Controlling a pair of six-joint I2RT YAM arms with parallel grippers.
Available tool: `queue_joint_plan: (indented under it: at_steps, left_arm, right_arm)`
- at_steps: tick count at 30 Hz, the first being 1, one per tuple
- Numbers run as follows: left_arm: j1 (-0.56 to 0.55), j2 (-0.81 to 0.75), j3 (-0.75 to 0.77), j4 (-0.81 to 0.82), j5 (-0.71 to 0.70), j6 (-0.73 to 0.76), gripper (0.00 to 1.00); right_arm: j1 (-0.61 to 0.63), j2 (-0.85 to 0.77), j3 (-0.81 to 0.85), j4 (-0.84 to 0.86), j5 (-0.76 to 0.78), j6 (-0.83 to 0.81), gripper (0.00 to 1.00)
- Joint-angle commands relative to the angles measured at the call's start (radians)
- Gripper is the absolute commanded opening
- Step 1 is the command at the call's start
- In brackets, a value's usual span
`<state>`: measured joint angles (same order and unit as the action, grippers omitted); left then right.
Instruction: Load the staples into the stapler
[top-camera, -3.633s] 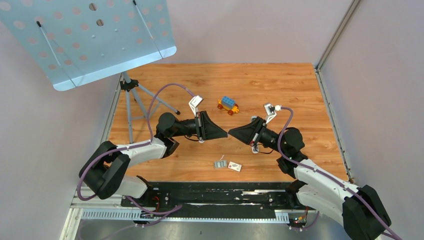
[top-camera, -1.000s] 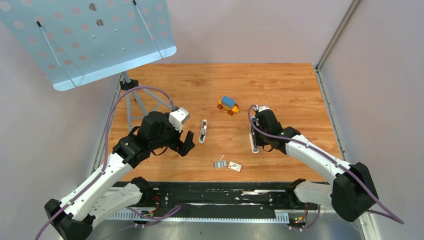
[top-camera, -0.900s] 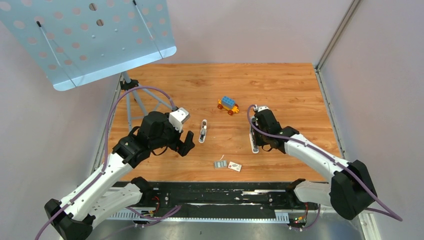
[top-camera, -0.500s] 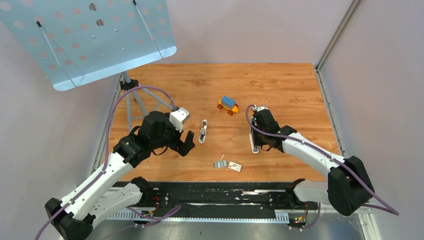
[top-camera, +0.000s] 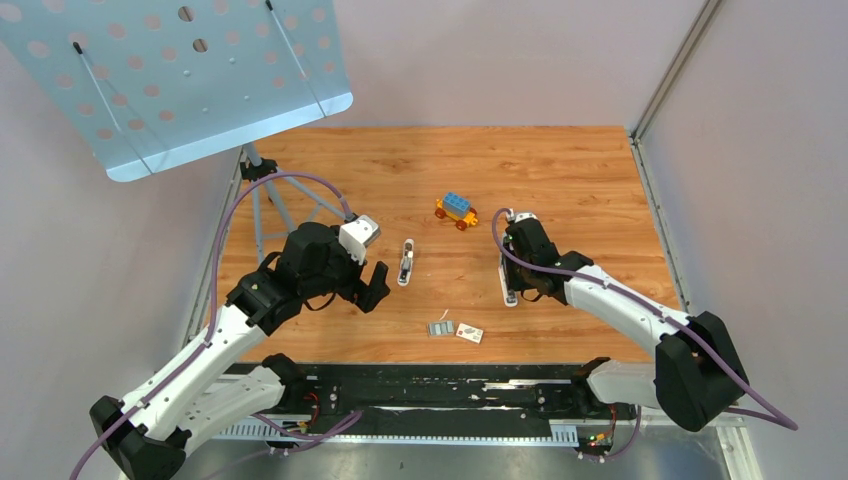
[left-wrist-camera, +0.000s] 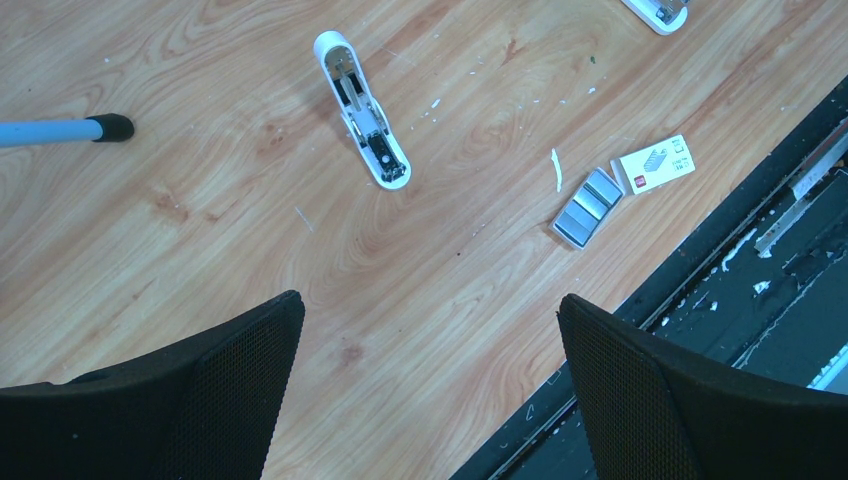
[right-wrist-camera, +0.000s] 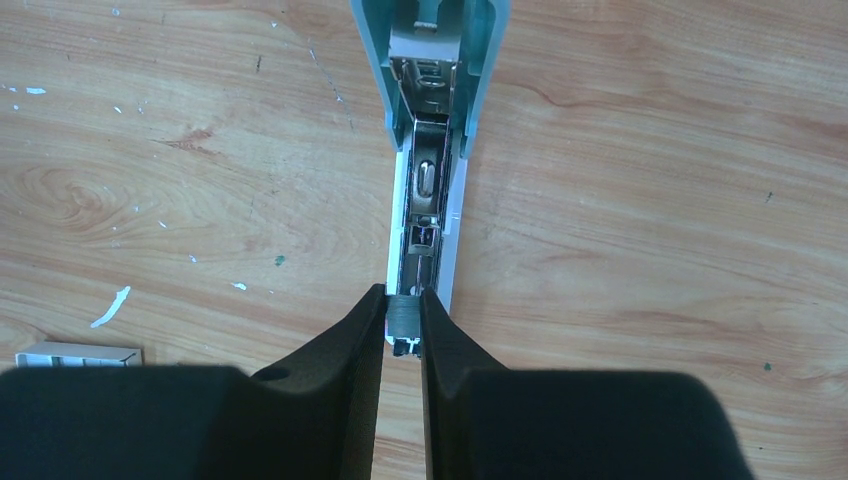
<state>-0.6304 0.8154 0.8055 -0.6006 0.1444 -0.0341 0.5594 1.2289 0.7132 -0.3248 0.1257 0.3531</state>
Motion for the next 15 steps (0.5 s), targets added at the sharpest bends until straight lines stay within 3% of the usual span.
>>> queue_joint_plan:
  at_steps: [1,15]
  left_arm:
    - [0.003,-0.005,-0.002,-0.001,-0.002,0.012,1.00]
    - [0.003,-0.005,-0.002,-0.003,0.001,0.014,1.00]
  right_arm:
    - [-0.013,0.008,-0.015,0.000,0.026,0.019,0.19]
    - [-0.011,0.010,-0.038,0.000,0.029,0.029,0.19]
